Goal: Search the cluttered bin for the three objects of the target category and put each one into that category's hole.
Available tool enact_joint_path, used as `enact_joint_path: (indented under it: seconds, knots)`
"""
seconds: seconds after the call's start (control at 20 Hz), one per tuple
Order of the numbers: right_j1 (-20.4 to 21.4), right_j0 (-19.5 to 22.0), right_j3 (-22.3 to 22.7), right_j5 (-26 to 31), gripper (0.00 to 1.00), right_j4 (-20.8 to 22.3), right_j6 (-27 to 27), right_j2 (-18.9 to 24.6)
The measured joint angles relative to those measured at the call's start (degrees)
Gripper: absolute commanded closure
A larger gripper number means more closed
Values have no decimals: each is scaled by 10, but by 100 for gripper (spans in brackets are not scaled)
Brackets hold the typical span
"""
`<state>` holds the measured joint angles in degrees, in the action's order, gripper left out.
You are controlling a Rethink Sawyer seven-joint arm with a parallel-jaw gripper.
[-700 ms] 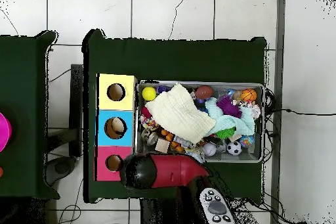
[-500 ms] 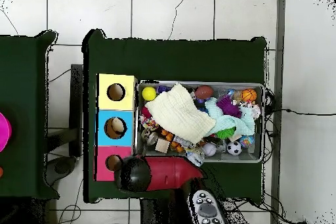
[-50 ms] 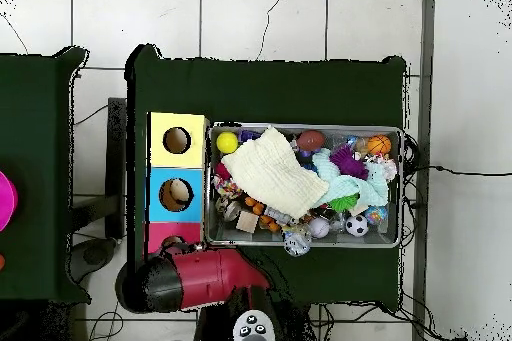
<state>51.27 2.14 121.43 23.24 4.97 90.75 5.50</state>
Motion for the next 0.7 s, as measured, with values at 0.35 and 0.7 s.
enact_joint_path:
  seconds: [0.35,0.7]
  knots:
    - [43,28,1,19,0,-25,0,0]
    - [70,109,1,51,0,-30,0,4]
